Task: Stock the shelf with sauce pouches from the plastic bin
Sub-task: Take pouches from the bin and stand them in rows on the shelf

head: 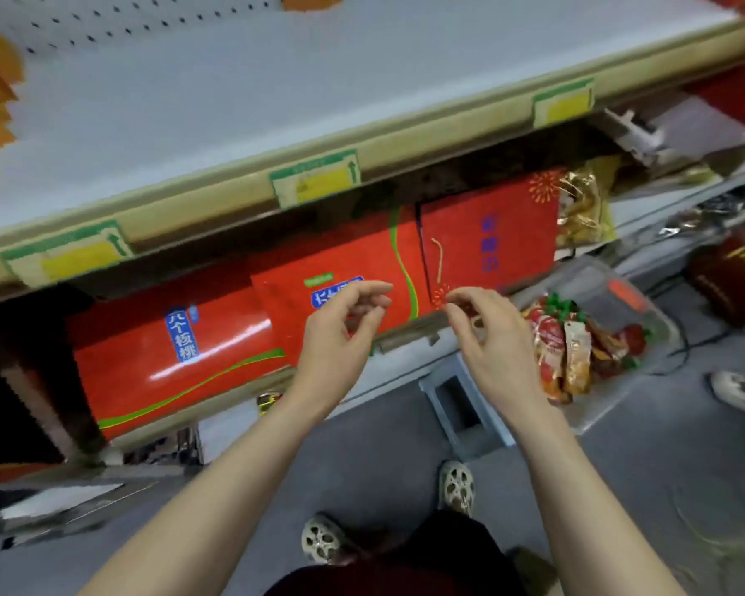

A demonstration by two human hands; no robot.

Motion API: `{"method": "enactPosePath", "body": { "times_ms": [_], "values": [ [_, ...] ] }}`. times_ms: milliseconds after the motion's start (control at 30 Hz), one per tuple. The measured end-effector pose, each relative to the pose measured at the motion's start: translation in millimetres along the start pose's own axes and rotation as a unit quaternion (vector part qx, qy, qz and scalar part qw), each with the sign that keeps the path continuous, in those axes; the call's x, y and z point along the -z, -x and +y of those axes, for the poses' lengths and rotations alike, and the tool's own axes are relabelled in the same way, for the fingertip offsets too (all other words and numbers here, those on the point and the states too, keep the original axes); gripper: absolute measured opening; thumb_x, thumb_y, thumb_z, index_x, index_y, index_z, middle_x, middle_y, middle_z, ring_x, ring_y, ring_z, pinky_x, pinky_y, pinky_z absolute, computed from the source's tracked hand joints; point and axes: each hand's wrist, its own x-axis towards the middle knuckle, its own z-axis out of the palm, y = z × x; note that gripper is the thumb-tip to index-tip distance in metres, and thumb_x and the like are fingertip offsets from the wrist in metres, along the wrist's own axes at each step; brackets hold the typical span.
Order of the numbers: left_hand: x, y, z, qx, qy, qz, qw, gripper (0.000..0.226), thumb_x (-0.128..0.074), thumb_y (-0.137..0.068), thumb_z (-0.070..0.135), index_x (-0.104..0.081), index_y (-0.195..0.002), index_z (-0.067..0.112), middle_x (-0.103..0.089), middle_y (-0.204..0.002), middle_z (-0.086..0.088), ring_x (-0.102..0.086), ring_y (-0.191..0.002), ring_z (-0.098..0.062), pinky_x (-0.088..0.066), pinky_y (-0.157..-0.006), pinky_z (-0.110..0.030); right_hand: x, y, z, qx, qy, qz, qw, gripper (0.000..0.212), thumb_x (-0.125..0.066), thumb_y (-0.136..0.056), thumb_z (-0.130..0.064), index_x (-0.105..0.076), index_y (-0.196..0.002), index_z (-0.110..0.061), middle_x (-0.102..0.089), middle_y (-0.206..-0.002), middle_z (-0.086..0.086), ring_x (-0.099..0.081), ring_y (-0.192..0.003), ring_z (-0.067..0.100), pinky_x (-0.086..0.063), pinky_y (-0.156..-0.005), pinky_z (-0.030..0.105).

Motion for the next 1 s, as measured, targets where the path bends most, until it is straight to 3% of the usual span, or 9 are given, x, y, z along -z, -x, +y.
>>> {"method": "enactPosePath", "body": {
  "times_ms": [167, 367, 533, 633, 767, 900, 1000],
  "values": [
    [-131.3, -18.8, -37.6, 0.074, -0.029, -0.127, 0.989, 0.034, -0.056, -0.092, 0.003, -0.061, -0.113, 0.03, -0.067, -0.105, 0.009, -0.063, -0.095, -0.007, -0.053, -0.084, -0.026, 29.5, 53.5, 147.1, -0.189, 0.038, -0.045, 0.98, 0.024, -0.057, -0.099, -0.025, -0.065, -0.119, -0.015, -0.066, -0.114, 0.0, -0.061, -0.105, 0.019, -0.047, -0.087, 0.032],
    [-277.8, -51.2, -103.1, 0.128, -0.126, -0.229, 0.957, 0.043, -0.063, -0.089, 0.017, -0.051, -0.128, 0.033, -0.058, -0.128, 0.005, -0.059, -0.113, -0.015, -0.051, -0.094, -0.039, 49.4, 65.2, 314.3, -0.379, 0.095, -0.137, 0.91, 0.036, -0.061, -0.092, -0.019, -0.054, -0.127, -0.011, -0.065, -0.112, 0.016, -0.062, -0.101, 0.039, -0.046, -0.073, 0.039],
    [-367.6, -93.1, -157.4, 0.111, -0.248, -0.297, 0.915, 0.063, -0.064, -0.089, 0.02, -0.038, -0.146, 0.02, -0.043, -0.148, -0.003, -0.043, -0.133, -0.02, -0.038, -0.104, -0.027, 23.0, 34.1, 412.3, -0.42, 0.1, -0.143, 0.891, 0.048, -0.056, -0.093, -0.018, -0.042, -0.138, -0.009, -0.055, -0.125, 0.023, -0.057, -0.107, 0.046, -0.046, -0.082, 0.045],
    [-407.6, -112.2, -188.9, 0.093, -0.322, -0.308, 0.89, 0.07, -0.066, -0.086, 0.02, -0.033, -0.147, 0.012, -0.042, -0.146, -0.014, -0.045, -0.13, -0.032, -0.037, -0.104, -0.035, -6.9, 16.7, 449.1, -0.452, 0.137, -0.193, 0.86, 0.056, -0.049, -0.097, -0.021, -0.029, -0.145, 0.0, -0.046, -0.137, 0.023, -0.048, -0.124, 0.038, -0.04, -0.099, 0.041],
    [-447.2, -120.4, -220.0, 0.097, -0.37, -0.314, 0.869, 0.077, -0.065, -0.088, 0.027, -0.023, -0.152, 0.015, -0.031, -0.153, -0.011, -0.033, -0.139, -0.029, -0.032, -0.113, -0.04, -37.2, 16.6, 469.9, -0.449, 0.13, -0.182, 0.865, 0.072, -0.06, -0.093, -0.033, -0.026, -0.144, 0.005, -0.047, -0.133, 0.024, -0.052, -0.116, 0.039, -0.044, -0.095, 0.042],
    [-471.1, -117.5, -237.8, 0.073, -0.431, -0.269, 0.858, 0.09, -0.067, -0.085, 0.042, -0.013, -0.152, 0.014, -0.026, -0.151, -0.01, -0.029, -0.138, -0.029, -0.033, -0.112, -0.042, -34.6, 14.3, 474.7, -0.44, 0.111, -0.149, 0.878, 0.054, -0.058, -0.094, -0.025, -0.036, -0.136, 0.0, -0.052, -0.129, 0.024, -0.057, -0.112, 0.042, -0.046, -0.09, 0.043],
    [-486.9, -115.8, -243.0, 0.078, -0.469, -0.226, 0.85, 0.111, -0.07, -0.072, 0.062, -0.007, -0.152, 0.015, -0.026, -0.147, -0.012, -0.03, -0.134, -0.032, -0.037, -0.108, -0.046, -15.7, 10.3, 477.1, -0.458, 0.032, -0.087, 0.884, 0.047, -0.06, -0.093, -0.02, -0.041, -0.133, -0.006, -0.063, -0.121, 0.023, -0.06, -0.107, 0.046, -0.046, -0.082, 0.042]
  ]
}}
